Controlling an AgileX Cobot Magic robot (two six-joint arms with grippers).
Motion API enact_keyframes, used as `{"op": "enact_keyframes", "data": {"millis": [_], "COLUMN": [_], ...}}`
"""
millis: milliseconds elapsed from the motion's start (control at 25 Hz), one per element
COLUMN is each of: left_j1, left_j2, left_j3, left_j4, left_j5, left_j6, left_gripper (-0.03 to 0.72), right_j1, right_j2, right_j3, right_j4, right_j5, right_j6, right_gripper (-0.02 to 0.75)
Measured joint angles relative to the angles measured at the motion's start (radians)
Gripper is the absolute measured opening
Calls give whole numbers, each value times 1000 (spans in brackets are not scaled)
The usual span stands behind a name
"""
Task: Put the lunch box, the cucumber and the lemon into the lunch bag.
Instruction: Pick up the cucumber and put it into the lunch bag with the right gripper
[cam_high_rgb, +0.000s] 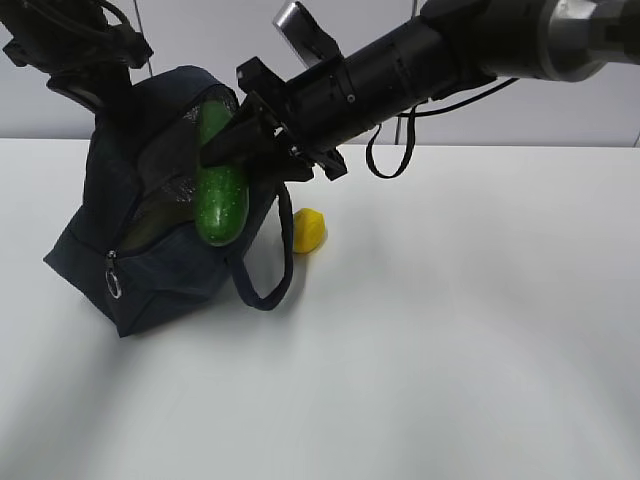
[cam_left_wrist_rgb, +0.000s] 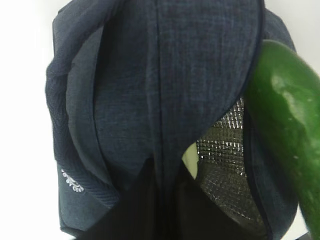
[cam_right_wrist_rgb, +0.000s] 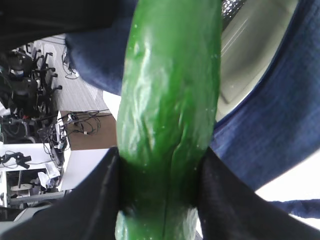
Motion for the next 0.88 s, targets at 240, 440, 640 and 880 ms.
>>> {"op": "enact_keyframes", "data": {"millis": [240, 440, 640, 880], "left_j1": [0, -16, -52, -56], "left_j2": [0, -2, -2, -2], "left_j3": [0, 0, 0, 0], "left_j4": [-60, -72, -78, -81], "left_j5": [0, 0, 0, 0], "left_j6": [4, 8, 10, 10], "left_gripper": [4, 4, 4, 4], "right_j1": [0, 6, 25, 35], "right_j2": [22, 61, 109, 110], "right_j3": [0, 0, 0, 0], "right_j4": [21, 70, 89, 96], "right_j5": [-101, -177, -244, -312], "right_j6": [-6, -6, -13, -56], "right_gripper": [309, 309, 309, 328]}}
